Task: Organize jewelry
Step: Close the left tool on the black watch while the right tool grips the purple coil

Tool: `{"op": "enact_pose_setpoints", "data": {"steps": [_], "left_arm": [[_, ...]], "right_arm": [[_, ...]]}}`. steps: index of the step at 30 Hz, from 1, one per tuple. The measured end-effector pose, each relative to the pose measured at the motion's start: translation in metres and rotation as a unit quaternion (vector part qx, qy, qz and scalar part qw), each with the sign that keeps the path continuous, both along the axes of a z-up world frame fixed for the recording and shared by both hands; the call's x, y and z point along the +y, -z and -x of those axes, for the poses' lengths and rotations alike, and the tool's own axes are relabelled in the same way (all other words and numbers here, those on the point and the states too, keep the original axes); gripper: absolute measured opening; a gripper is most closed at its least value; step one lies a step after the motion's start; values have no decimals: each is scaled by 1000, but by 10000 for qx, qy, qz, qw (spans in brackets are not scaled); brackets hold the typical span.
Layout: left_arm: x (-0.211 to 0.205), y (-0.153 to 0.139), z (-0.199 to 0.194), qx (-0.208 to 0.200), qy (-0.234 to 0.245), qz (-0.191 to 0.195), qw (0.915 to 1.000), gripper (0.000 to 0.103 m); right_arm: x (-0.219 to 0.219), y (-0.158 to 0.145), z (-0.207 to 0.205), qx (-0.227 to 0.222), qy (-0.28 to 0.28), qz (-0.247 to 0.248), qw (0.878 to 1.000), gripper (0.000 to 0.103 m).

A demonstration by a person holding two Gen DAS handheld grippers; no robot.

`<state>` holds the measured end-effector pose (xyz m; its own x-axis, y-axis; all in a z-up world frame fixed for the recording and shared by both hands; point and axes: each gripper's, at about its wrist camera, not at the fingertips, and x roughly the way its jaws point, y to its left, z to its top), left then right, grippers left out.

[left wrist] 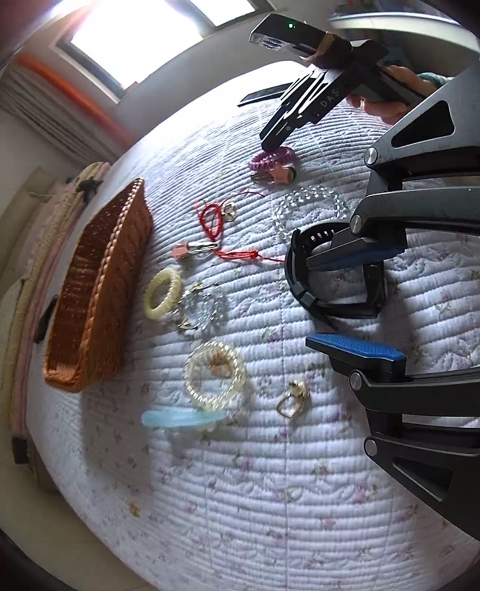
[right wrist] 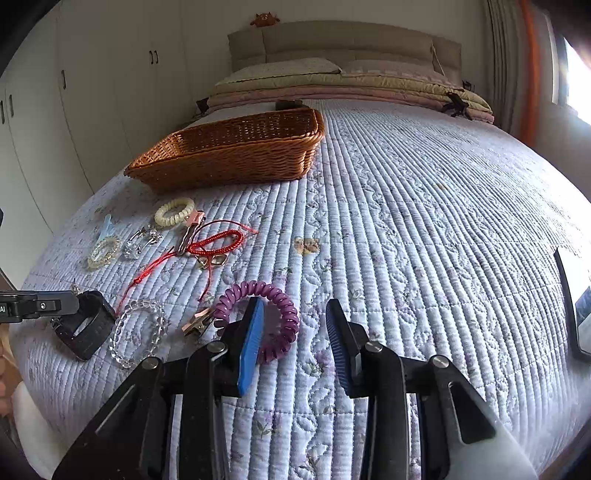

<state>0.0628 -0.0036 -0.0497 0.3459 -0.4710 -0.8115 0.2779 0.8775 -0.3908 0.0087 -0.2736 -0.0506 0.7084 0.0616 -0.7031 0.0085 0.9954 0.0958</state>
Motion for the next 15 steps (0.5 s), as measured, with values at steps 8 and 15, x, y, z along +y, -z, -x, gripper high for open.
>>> {"op": "enact_pose_setpoints", "data": {"steps": [8, 15], "left_arm": [[-5, 8, -8, 146, 16, -88, 9999, 28], [-19, 5, 2, -129, 159, -638, 9977, 26]], "right_arm": [[7, 10, -13, 244, -57, 97, 9996, 32], [16, 12, -20, 237, -99, 314, 9992, 16]]}}
